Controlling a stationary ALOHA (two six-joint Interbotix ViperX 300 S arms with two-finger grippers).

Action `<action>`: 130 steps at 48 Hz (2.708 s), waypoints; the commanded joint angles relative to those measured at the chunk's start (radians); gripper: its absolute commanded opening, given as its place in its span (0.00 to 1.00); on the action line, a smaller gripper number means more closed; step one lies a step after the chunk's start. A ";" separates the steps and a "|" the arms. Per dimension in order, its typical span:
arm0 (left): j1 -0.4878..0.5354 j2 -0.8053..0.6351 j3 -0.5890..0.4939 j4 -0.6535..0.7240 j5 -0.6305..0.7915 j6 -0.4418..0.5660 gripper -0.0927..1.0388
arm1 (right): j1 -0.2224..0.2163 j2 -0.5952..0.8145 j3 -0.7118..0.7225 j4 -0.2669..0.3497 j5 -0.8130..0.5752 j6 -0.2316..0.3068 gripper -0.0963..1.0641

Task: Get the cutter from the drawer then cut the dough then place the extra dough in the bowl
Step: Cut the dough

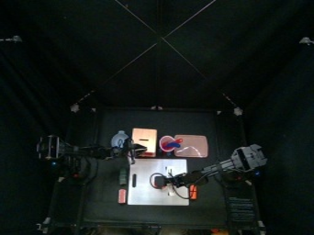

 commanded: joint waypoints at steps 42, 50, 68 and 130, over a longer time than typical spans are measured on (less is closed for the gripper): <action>-0.008 0.029 -0.015 -0.005 -0.003 0.000 0.62 | -0.012 0.035 -0.017 -0.061 0.002 0.002 0.40; -0.009 0.025 -0.015 -0.005 -0.003 0.002 0.62 | -0.012 0.031 -0.015 -0.063 0.002 0.000 0.48; -0.014 0.017 -0.012 -0.005 -0.017 0.002 0.62 | -0.009 -0.011 -0.017 -0.063 -0.006 0.000 0.71; -0.400 0.321 -0.130 -0.213 -0.339 0.002 0.81 | -0.178 -0.132 0.601 0.293 -1.342 -0.388 0.71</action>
